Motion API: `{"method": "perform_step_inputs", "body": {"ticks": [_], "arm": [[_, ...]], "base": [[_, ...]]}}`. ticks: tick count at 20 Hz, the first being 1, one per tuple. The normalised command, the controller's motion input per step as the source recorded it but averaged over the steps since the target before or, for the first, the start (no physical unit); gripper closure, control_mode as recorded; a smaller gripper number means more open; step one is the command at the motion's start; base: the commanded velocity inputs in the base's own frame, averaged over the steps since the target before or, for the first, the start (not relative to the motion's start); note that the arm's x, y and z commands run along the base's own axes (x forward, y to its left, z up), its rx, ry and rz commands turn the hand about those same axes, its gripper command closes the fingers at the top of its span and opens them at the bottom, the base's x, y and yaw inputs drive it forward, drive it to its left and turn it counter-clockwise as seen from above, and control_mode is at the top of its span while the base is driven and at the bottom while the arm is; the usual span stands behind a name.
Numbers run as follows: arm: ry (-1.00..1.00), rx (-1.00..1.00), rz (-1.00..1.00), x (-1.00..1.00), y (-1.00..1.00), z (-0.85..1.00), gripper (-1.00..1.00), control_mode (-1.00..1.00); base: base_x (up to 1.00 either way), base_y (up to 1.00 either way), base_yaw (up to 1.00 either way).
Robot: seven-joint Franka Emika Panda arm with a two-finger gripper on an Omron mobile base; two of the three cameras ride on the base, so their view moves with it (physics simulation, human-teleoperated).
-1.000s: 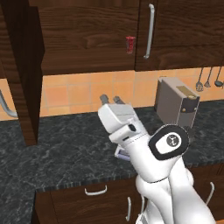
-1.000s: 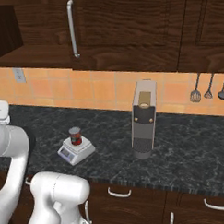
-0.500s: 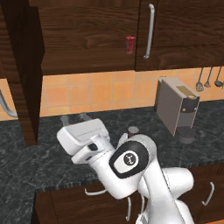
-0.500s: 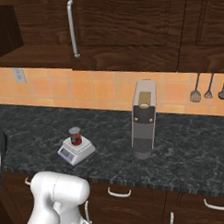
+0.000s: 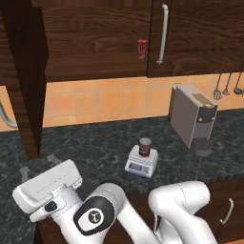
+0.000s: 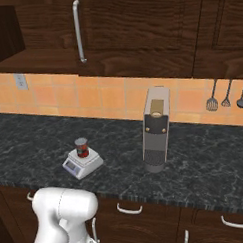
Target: Pick the canned food and place it on the digital scale for weighing, and close the cabinet.
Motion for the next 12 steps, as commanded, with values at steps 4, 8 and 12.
{"method": "perform_step_inputs", "body": {"ticks": [4,8,12], "arm": [[-0.33,0.05,-0.13,0.6,0.79,0.03,-1.0,-1.0],[-0.21,0.03,-0.18,0.8,0.45,0.16,-1.0,-1.0],[-0.2,0.0,-0.18,0.75,0.31,0.36,-1.0,-1.0]], "base": [[0.0,0.0,0.0],[0.0,0.0,0.0],[0.0,0.0,0.0]]}}
